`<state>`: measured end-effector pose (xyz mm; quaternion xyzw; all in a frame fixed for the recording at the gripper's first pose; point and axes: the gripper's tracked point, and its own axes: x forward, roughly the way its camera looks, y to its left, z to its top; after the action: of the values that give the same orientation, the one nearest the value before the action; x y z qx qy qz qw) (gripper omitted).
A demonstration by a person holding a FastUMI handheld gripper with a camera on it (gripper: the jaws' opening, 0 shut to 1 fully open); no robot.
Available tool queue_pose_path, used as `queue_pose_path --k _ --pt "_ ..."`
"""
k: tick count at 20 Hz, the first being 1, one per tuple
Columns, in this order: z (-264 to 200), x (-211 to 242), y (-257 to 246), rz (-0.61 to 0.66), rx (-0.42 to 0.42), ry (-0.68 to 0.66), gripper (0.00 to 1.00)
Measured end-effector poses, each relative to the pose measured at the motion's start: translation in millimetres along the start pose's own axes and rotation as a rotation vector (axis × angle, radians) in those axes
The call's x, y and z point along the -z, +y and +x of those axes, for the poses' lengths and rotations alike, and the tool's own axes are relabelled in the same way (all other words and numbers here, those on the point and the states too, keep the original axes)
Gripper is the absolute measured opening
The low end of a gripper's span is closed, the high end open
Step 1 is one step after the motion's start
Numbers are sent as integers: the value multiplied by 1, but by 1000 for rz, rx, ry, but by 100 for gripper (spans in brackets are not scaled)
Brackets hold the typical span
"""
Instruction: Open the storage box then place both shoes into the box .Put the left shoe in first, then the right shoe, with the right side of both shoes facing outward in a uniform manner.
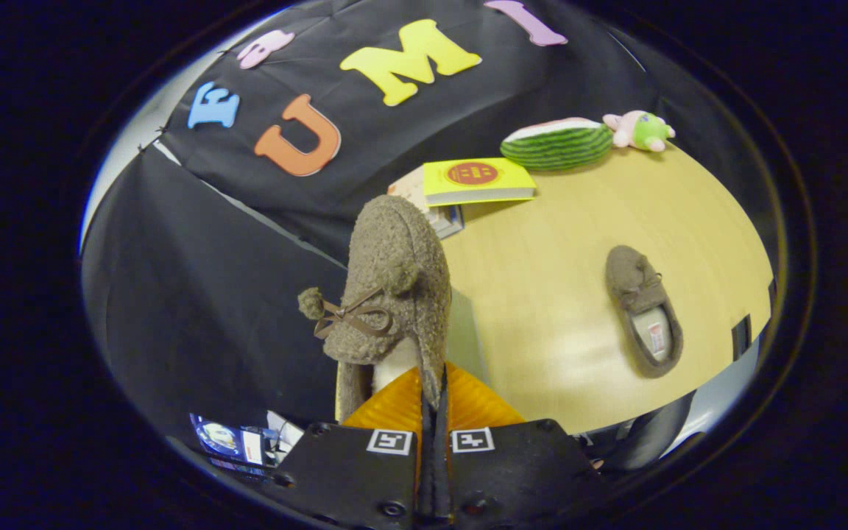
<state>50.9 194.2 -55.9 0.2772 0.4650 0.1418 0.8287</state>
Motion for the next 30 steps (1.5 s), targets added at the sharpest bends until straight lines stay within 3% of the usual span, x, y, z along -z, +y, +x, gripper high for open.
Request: queue_pose_path --k 6,11,18,23,27,30 --pt "31 -1 65 -1 -39 18 6" --pt "89 18 85 2 8 104 6" --pt "165 67 64 45 66 242 6" --pt "190 83 43 87 112 293 7" --pt "196 90 44 76 95 311 13" --pt "193 94 52 107 51 330 12"
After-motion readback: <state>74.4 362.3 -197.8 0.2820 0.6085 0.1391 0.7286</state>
